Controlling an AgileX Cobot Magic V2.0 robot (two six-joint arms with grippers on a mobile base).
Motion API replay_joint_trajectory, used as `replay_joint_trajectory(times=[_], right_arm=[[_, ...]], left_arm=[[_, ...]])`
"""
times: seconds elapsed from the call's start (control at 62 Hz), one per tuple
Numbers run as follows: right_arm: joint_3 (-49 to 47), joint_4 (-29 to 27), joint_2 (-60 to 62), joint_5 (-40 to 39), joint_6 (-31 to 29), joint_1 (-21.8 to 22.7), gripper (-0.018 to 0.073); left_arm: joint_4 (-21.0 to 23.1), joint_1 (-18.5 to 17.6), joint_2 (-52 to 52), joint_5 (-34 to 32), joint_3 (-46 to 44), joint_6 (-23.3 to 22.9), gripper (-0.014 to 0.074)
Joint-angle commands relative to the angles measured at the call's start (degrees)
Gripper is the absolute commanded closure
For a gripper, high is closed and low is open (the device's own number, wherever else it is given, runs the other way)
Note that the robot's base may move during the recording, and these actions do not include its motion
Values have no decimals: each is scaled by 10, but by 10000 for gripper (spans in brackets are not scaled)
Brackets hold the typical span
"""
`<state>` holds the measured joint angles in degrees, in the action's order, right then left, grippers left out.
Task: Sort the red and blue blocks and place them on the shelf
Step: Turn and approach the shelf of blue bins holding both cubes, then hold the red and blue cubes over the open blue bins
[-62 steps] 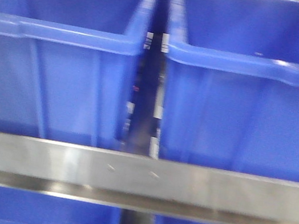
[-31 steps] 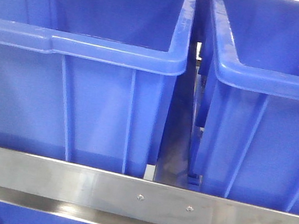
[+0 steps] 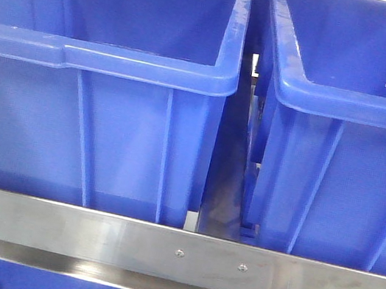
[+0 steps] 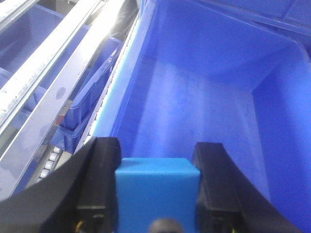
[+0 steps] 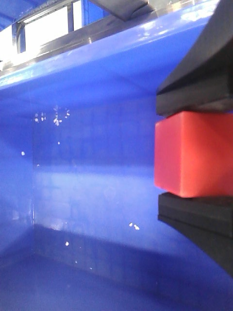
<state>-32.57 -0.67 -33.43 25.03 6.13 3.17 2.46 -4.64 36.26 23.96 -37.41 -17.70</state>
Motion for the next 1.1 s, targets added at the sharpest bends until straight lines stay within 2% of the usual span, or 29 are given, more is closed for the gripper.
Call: replay_joint_trajectory(times=[0.0, 1.08], right_arm=[[-16, 7, 0, -51, -4, 3, 501], [-16, 7, 0, -51, -4, 3, 501]], left_arm=[[2, 0, 0, -49, -16, -3, 473], [2, 0, 0, -49, -16, -3, 473]])
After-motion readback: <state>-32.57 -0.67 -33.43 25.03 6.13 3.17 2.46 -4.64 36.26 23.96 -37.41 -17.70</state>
